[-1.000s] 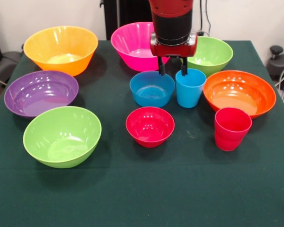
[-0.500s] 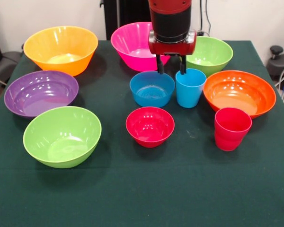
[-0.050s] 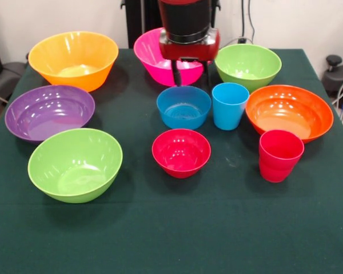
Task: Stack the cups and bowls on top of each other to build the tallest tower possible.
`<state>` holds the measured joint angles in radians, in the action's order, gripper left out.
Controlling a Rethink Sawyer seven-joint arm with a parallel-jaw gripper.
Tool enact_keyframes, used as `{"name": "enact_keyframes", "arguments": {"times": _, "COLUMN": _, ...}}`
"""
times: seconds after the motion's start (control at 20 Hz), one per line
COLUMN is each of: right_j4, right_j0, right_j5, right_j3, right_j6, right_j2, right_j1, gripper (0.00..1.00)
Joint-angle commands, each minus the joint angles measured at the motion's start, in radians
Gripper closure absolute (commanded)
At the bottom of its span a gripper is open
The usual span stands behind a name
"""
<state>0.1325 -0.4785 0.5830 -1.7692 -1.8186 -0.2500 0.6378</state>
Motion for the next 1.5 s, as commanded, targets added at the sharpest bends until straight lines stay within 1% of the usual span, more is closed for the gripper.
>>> {"name": "enact_keyframes", "arguments": {"times": 0.05, "right_j4": 0.024, "right_j0": -0.029, "right_j5": 0.138, "right_j3": 0.071, "right_j6": 0.098, "right_j2": -0.095, "right_j1": -0.055, "gripper": 0.00}}
{"name": "enact_keyframes", "arguments": {"times": 0.1, "right_j4": 0.030, "right_j0": -0.041, "right_j5": 0.129, "right_j3": 0.050, "right_j6": 0.102, "right_j2": -0.099, "right_j1": -0.045, "gripper": 0.00}}
{"name": "enact_keyframes", "arguments": {"times": 0.2, "right_j4": 0.051, "right_j0": -0.056, "right_j5": 0.109, "right_j3": 0.043, "right_j6": 0.115, "right_j2": -0.102, "right_j1": -0.053, "gripper": 0.00}}
{"name": "enact_keyframes", "arguments": {"times": 0.35, "right_j4": 0.094, "right_j0": -0.072, "right_j5": 0.078, "right_j3": 0.046, "right_j6": 0.137, "right_j2": -0.095, "right_j1": -0.069, "gripper": 0.00}}
{"name": "enact_keyframes", "arguments": {"times": 0.55, "right_j4": 0.133, "right_j0": -0.083, "right_j5": 0.041, "right_j3": 0.061, "right_j6": 0.150, "right_j2": -0.091, "right_j1": -0.102, "gripper": 0.00}}
{"name": "enact_keyframes", "arguments": {"times": 0.85, "right_j4": 0.195, "right_j0": -0.097, "right_j5": -0.050, "right_j3": 0.055, "right_j6": 0.126, "right_j2": -0.095, "right_j1": -0.149, "gripper": 0.00}}
{"name": "enact_keyframes", "arguments": {"times": 1.15, "right_j4": 0.241, "right_j0": -0.098, "right_j5": -0.062, "right_j3": 0.090, "right_j6": 0.107, "right_j2": -0.097, "right_j1": -0.179, "gripper": 0.00}}
{"name": "enact_keyframes", "arguments": {"times": 1.35, "right_j4": 0.269, "right_j0": -0.104, "right_j5": -0.102, "right_j3": 0.091, "right_j6": 0.092, "right_j2": -0.102, "right_j1": -0.206, "gripper": 0.00}}
{"name": "enact_keyframes", "arguments": {"times": 1.5, "right_j4": 0.279, "right_j0": -0.103, "right_j5": -0.111, "right_j3": 0.092, "right_j6": 0.082, "right_j2": -0.102, "right_j1": -0.210, "gripper": 0.00}}
